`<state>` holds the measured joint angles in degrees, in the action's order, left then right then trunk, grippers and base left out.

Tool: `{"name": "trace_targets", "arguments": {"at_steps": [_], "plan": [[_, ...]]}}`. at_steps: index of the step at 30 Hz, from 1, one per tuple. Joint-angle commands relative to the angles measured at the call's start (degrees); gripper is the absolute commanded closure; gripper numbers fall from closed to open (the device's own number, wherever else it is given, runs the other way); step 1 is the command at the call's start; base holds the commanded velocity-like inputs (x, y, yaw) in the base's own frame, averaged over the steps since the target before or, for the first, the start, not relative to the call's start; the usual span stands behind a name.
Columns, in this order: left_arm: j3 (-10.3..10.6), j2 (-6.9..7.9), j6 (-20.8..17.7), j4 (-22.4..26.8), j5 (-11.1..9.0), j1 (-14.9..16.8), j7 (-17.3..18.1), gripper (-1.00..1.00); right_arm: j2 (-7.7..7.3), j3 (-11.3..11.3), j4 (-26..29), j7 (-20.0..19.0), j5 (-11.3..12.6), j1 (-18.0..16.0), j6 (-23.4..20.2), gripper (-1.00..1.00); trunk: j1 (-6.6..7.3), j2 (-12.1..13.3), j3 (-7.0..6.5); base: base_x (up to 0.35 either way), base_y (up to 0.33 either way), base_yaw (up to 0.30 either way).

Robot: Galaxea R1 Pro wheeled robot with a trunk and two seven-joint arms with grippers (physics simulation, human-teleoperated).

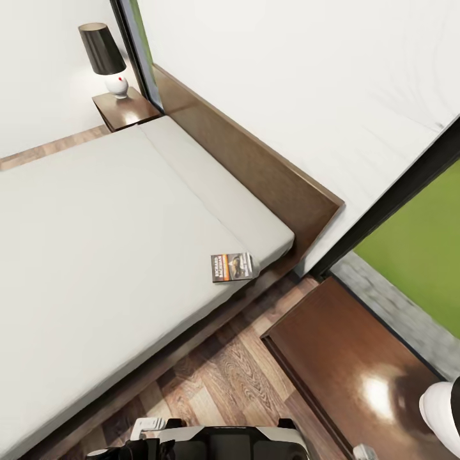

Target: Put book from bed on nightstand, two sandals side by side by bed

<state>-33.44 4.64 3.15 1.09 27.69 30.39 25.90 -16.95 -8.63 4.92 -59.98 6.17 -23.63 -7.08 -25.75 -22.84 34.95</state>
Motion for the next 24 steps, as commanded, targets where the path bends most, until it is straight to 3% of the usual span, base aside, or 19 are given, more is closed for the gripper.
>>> {"name": "trace_targets", "arguments": {"at_steps": [1,19,22,24], "plan": [[-0.4,0.00,0.3,0.0,0.6,0.0,0.1,-1.00,-0.08,-0.1,0.2,-0.2,0.5,0.0,-0.8,-1.00,-0.03,-0.1,0.06,0.000,0.000,0.000],[-0.4,-0.42,0.3,0.0,0.6,0.0,0.1,-1.00,-0.26,-0.3,1.3,-0.3,0.9,0.0,-1.5,-1.00,-0.03,-0.1,0.06,0.000,0.000,0.000],[-0.4,-0.42,0.3,0.0,0.6,0.0,0.1,-1.00,-0.27,-0.3,2.9,-0.3,0.9,0.0,-1.6,-1.00,-0.03,-0.1,0.06,0.000,0.000,0.000],[-0.4,-0.42,0.3,0.0,0.6,0.0,0.1,-1.00,-0.27,-0.3,7.2,-0.4,1.0,0.0,-2.4,-1.00,-0.03,-0.1,0.06,0.000,0.000,0.000]]}}
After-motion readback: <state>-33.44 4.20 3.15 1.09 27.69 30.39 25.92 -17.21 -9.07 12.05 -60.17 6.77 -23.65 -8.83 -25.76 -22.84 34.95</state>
